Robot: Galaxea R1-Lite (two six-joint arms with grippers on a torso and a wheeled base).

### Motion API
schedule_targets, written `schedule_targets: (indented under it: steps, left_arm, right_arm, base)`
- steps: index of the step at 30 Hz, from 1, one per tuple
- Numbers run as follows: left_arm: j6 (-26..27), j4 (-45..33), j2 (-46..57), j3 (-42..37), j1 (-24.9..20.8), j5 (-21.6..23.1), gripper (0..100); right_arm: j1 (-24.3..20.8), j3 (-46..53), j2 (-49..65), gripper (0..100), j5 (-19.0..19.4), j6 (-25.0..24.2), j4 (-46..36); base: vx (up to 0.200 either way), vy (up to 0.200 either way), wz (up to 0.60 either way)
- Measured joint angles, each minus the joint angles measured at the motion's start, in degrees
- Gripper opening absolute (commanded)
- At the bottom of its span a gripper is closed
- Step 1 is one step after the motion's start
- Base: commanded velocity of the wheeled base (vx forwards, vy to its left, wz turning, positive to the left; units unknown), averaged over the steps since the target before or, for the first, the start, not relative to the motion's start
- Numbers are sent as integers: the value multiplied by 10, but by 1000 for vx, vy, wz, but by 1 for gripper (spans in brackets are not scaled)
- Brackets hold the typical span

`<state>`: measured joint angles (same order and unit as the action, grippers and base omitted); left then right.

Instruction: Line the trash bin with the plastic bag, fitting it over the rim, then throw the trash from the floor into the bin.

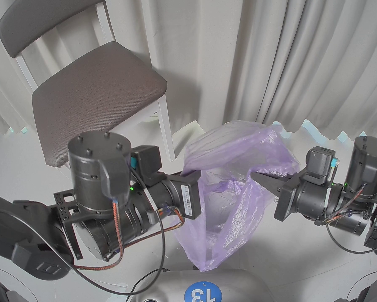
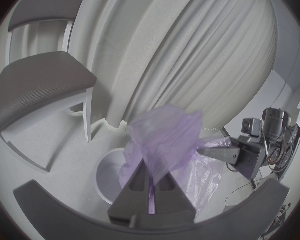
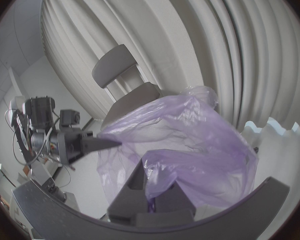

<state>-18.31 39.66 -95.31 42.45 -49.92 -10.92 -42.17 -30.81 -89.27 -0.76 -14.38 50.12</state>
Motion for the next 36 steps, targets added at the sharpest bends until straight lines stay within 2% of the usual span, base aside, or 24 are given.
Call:
schedule_targets:
  steps: [8,14,18,24,27,32,36]
  left_arm:
    - [-41,111,-17,-52,-9,12,0]
    - [-57,190,-25,-102,-5,25,0]
    - [-71,233,-33,-122,-3,30,0]
    - [-77,239,-44,-131,-2,31,0]
    - [-79,240,-49,-131,-2,32,0]
    - [-80,242,-57,-131,0,32,0]
    - [-80,249,-66,-131,1,36,0]
  right_arm:
    - [-17,33,-66,0,1,-70,138]
    - [-16,47,-95,0,2,-79,162]
    - [-14,53,-102,0,2,-78,160]
    - [-2,60,-107,0,2,-67,158]
    - [15,63,-108,0,4,-45,155]
    - [45,69,-108,0,31,-25,147]
    - [58,72,-110,0,35,-17,144]
  base:
    - [0,0,0]
    - [0,0,0]
    - [0,0,0]
    - [0,0,0]
    - [0,0,0]
    - [0,0,0]
    - [0,0,0]
